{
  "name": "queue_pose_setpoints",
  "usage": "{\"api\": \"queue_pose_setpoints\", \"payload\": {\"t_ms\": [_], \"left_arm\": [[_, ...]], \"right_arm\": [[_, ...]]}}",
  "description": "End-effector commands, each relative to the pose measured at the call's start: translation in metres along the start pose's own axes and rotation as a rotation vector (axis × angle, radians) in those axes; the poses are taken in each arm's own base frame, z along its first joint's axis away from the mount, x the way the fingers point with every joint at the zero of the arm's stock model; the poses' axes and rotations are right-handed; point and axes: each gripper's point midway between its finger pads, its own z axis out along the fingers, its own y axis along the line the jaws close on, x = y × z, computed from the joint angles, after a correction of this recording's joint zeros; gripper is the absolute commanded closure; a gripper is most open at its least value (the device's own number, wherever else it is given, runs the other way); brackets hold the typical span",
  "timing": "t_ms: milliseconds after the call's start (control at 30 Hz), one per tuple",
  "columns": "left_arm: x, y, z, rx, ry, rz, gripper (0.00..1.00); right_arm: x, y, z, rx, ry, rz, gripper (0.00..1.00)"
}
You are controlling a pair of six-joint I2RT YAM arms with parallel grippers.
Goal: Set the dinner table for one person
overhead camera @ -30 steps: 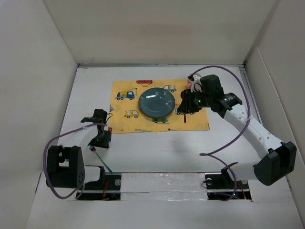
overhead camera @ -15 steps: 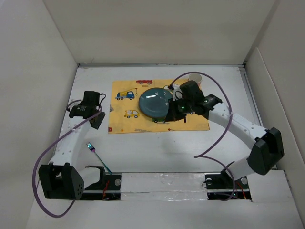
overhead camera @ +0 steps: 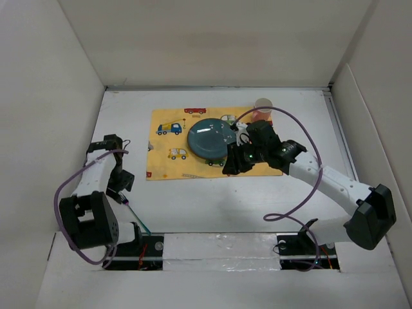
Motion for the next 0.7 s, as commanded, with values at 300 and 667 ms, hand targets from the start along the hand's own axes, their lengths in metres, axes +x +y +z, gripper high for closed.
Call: {"api": "queue_pose_setpoints", "payload": {"t_ms": [300, 667], "left_arm": [[-0.007, 0.017, 0.046, -0.268, 0.041, 0.114, 0.36], [0.008, -0.023, 0.071, -0.222, 0.086, 0.083, 0.49]], "right_arm": [[-0.008, 0.006, -0.024, -0.004, -0.097, -0.035, 0.57], [-0.012, 0.010, -0.026, -0.025, -0.074, -0.047, 0.57]]}}
